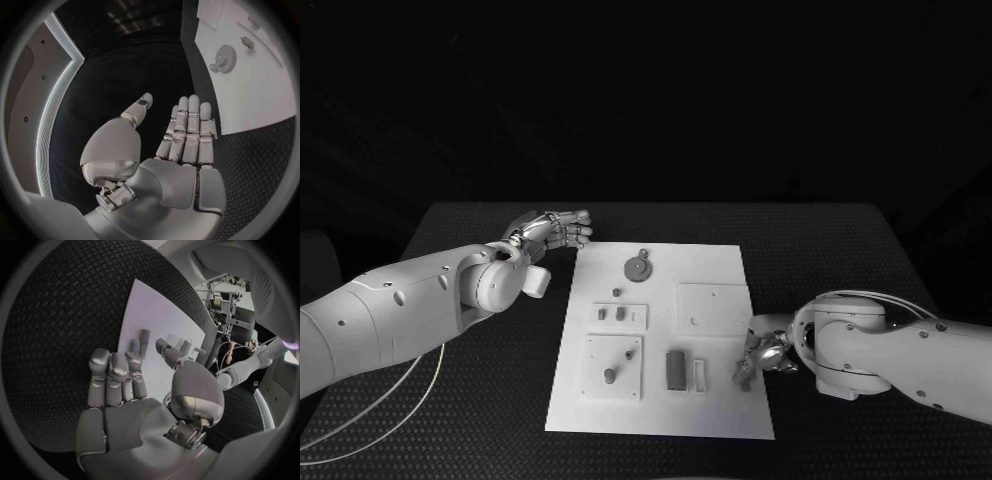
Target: Assemble the parts on the task board
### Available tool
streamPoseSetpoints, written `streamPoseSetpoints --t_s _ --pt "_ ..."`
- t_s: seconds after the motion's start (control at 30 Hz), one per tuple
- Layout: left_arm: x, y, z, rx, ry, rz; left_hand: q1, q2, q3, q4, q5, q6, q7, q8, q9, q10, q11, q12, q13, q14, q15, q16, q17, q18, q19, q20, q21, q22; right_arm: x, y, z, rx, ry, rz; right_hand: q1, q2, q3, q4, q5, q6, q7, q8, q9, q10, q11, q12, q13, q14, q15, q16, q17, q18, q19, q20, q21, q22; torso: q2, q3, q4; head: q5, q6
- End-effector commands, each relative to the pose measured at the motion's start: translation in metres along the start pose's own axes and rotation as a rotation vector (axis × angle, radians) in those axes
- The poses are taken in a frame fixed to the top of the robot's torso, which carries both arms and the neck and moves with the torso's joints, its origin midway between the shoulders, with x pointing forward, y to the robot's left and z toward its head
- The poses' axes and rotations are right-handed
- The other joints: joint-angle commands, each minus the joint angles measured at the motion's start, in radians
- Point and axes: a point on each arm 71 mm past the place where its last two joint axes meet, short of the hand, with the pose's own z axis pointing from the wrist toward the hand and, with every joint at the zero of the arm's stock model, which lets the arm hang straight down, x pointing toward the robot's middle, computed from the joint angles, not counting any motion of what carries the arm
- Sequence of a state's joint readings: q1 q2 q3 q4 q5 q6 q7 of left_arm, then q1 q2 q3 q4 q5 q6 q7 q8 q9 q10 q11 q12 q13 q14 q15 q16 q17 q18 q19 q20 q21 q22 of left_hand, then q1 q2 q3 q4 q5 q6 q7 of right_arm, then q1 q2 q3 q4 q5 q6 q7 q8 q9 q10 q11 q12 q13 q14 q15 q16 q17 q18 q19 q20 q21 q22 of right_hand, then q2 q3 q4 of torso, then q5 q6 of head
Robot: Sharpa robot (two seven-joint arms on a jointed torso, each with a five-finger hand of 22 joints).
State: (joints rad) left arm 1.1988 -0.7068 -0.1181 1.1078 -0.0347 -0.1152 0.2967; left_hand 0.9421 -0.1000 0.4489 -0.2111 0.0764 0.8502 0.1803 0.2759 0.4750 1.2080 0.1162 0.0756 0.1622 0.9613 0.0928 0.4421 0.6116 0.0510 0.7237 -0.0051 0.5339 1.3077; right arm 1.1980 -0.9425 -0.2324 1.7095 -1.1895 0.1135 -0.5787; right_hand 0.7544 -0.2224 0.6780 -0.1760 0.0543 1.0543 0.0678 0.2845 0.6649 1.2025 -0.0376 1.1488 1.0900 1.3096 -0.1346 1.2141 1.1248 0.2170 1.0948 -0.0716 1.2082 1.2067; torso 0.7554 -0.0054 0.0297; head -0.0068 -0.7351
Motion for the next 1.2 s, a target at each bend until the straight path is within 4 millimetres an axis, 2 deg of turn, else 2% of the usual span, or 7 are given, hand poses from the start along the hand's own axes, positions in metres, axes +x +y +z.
streamPoseSetpoints --t_s 0.03,0.17,0.4,0.73,0.87,1.03,1.2 --pt "0.003 -0.001 0.0 0.01 0.019 -0.008 -0.011 -0.001 0.001 0.004 -0.004 -0.005 -0.001 0.005 -0.001 0.006 -0.001 -0.002 -0.001 0.0 0.006 -0.005 0.002 0.015 -0.001 0.003 -0.004 0.02 0.009 0.005 0.005 0.004 -0.025 -0.074 -0.006 0.007 -0.008 -0.001 -0.005 -0.001 0.01 -0.004 -0.002 0.0 0.005 -0.003 0.002 -0.003 0.004 -0.003 0.0 0.045 -0.007 0.001 0.004 -0.001 0.0 0.0008 0.0003 0.001 -0.002" --pt "0.002 -0.001 0.0 0.01 0.019 -0.008 -0.011 -0.001 0.001 0.005 -0.004 -0.005 -0.001 0.005 -0.001 0.006 -0.001 -0.002 -0.001 0.0 0.006 -0.005 0.002 0.015 -0.001 0.003 -0.004 0.02 0.012 0.012 0.01 0.002 -0.048 -0.149 -0.003 0.018 -0.012 -0.009 -0.005 0.002 0.009 -0.006 -0.004 0.001 0.004 -0.003 0.003 -0.002 0.002 -0.003 0.0 0.045 -0.007 0.001 0.005 -0.002 0.0 0.0008 0.0008 0.002 -0.003" --pt "0.002 -0.001 0.0 0.008 0.021 -0.008 -0.012 -0.001 0.001 0.005 -0.004 -0.005 -0.001 0.005 -0.002 0.006 -0.001 -0.002 -0.001 0.0 0.006 -0.006 0.002 0.015 -0.001 0.003 -0.004 0.02 0.017 0.019 0.013 0.0 -0.09 -0.231 0.024 0.062 -0.013 -0.055 -0.006 0.007 0.008 -0.011 -0.009 0.003 0.003 -0.004 0.005 -0.002 0.001 -0.004 0.0 0.045 -0.011 0.0 0.008 -0.003 0.0 -0.0003 0.0002 0.003 -0.005" --pt "0.002 -0.001 -0.001 0.006 0.024 -0.009 -0.012 0.0 0.001 0.005 -0.004 -0.006 -0.001 0.005 -0.002 0.007 -0.002 -0.002 -0.001 0.001 0.006 -0.006 0.003 0.015 -0.001 0.003 -0.004 0.02 0.018 0.023 0.013 -0.006 -0.115 -0.276 0.094 0.068 0.044 -0.109 -0.006 0.013 0.008 -0.018 -0.017 0.005 0.004 -0.008 0.005 -0.001 0.003 -0.007 -0.001 0.045 -0.013 0.001 0.008 -0.008 0.0 -0.0009 0.0007 0.001 -0.006" --pt "0.002 -0.001 -0.001 0.006 0.022 -0.009 -0.012 0.0 0.001 0.006 -0.004 -0.006 0.0 0.005 -0.002 0.008 -0.002 -0.001 -0.001 0.001 0.006 -0.006 0.004 0.015 -0.001 0.003 -0.004 0.02 0.019 0.023 0.012 -0.008 -0.107 -0.262 0.12 0.07 0.072 -0.109 -0.005 0.015 0.009 -0.02 -0.019 0.006 0.005 -0.01 0.005 -0.001 0.004 -0.008 -0.002 0.045 -0.012 0.003 0.008 -0.01 0.0 -0.0004 0.0005 0.001 -0.005" --pt "0.002 -0.001 -0.001 0.006 0.024 -0.009 -0.012 0.0 0.001 0.006 -0.004 -0.006 0.0 0.005 -0.002 0.009 -0.002 -0.001 0.0 0.002 0.005 -0.006 0.004 0.015 -0.001 0.003 -0.004 0.02 0.02 0.023 0.012 -0.014 -0.1 -0.225 0.137 0.095 0.114 -0.108 0.002 0.013 0.013 -0.028 -0.028 0.007 0.007 -0.014 0.003 0.001 0.008 -0.012 -0.003 0.045 -0.015 0.009 0.008 -0.013 0.0 -0.0005 0.0003 0.002 -0.005" --pt "0.002 -0.001 -0.001 0.005 0.024 -0.009 -0.012 0.0 0.001 0.006 -0.004 -0.007 0.0 0.005 -0.002 0.01 -0.003 -0.001 0.0 0.002 0.005 -0.006 0.005 0.015 -0.001 0.003 -0.004 0.02 0.021 0.02 0.011 -0.021 -0.08 -0.138 0.133 0.116 0.174 -0.107 0.057 0.014 0.018 -0.04 -0.046 0.01 0.013 -0.015 0.004 0.004 0.013 -0.014 -0.004 0.045 -0.015 0.019 0.012 -0.014 0.0 0.0 0.0006 0.003 -0.005"
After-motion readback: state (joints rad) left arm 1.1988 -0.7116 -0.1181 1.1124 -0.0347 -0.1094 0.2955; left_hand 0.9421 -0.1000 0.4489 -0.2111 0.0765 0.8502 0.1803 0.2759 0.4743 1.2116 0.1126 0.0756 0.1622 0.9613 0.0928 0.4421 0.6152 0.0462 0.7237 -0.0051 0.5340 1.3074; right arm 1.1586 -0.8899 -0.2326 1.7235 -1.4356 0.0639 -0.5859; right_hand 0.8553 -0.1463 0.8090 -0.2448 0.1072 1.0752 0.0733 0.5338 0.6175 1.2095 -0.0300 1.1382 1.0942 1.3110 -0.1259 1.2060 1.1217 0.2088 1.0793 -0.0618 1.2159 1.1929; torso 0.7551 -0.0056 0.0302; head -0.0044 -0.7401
